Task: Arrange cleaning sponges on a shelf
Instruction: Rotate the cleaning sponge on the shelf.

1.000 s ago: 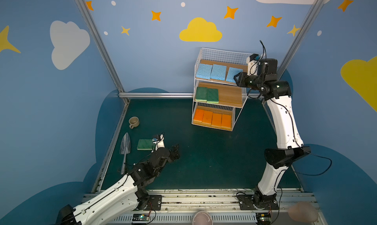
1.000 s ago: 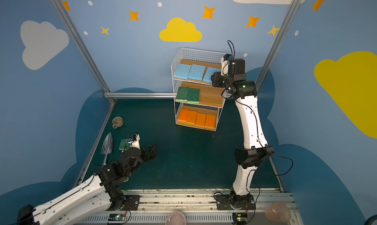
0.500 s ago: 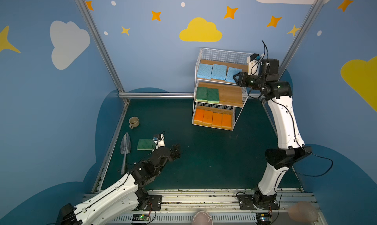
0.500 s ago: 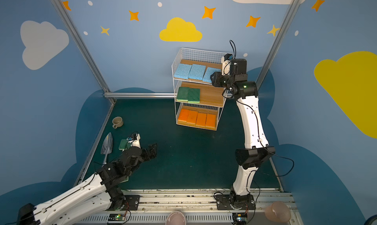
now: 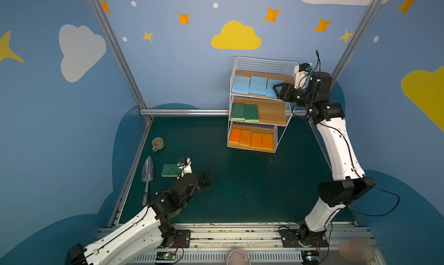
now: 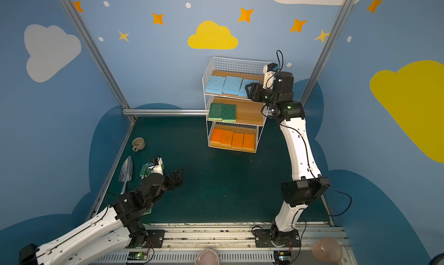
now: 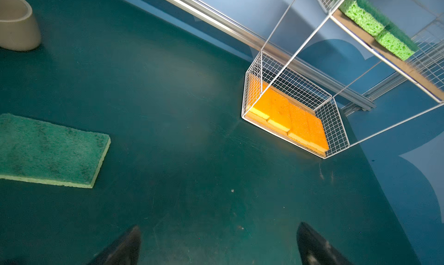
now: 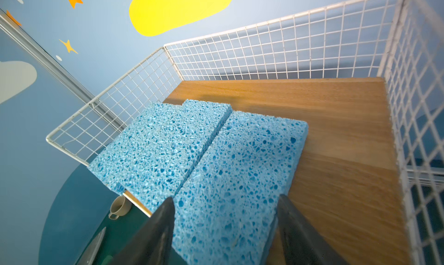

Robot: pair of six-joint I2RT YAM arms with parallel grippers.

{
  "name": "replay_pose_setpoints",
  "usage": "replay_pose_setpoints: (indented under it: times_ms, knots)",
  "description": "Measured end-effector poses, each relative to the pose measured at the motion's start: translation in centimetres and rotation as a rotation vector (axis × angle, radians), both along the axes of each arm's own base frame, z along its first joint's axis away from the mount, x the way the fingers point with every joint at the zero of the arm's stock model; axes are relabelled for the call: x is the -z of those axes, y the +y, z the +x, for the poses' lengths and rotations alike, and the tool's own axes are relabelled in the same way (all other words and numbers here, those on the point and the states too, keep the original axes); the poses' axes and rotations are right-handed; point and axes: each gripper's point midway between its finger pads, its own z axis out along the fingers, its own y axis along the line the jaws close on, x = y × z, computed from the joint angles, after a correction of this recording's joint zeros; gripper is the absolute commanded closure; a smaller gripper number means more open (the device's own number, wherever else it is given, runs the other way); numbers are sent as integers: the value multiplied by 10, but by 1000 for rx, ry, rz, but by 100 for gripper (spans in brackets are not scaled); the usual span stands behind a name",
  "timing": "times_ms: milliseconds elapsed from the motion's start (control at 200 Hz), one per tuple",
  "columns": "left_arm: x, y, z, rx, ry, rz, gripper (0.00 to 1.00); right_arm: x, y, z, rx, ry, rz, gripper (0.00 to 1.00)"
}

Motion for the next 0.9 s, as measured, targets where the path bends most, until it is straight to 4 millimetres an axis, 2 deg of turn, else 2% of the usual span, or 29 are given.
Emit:
replay_pose_setpoints:
  times_ms: [380, 516, 621, 731, 811, 901]
  knots:
    - [-13, 15, -5, -43, -21, -33, 1, 1, -7, -27, 16, 1, -14, 26]
    - [-19, 25, -7, -65, -10, -24, 0, 6, -8, -44, 7, 3, -14, 25]
    - [-33, 40, -1, -109, 15, -21, 0, 5, 0, -69, -23, -9, -10, 25]
    - [-43, 57, 12, -166, 55, -32, 2, 3, 13, -104, -85, -38, 1, 25]
    - [-36, 70, 19, -199, 103, -48, 5, 7, 24, -133, -146, -53, 14, 25]
    - [-19, 81, 26, -226, 186, -69, 9, 18, 40, -160, -219, -50, 24, 25]
